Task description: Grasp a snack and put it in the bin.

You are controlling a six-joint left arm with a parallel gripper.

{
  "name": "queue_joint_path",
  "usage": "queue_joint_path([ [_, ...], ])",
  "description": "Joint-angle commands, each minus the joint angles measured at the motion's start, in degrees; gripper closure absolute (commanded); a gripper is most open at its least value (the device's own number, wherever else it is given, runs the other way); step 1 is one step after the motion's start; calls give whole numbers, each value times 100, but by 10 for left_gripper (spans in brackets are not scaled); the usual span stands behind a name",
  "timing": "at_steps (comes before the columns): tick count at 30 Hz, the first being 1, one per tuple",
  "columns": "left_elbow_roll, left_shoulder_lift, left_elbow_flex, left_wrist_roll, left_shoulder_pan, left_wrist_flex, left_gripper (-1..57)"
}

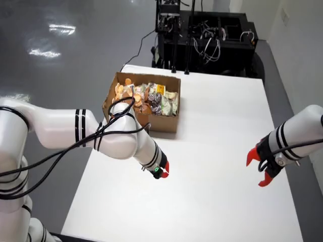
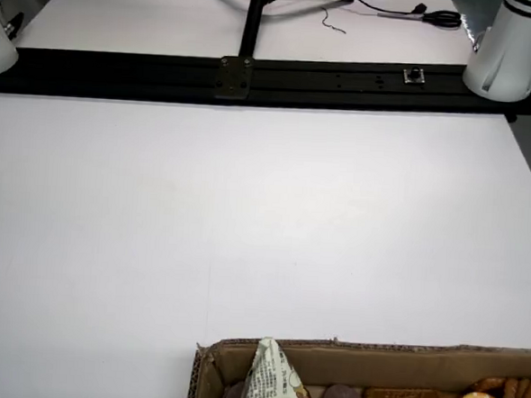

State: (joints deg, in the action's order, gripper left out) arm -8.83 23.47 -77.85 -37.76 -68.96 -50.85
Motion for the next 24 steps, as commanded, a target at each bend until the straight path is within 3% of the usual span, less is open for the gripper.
queue_joint_path([
  [1,-5,-13,22,6,-6,-36,562],
  [24,-31,-61,50,23,362,-302,560],
])
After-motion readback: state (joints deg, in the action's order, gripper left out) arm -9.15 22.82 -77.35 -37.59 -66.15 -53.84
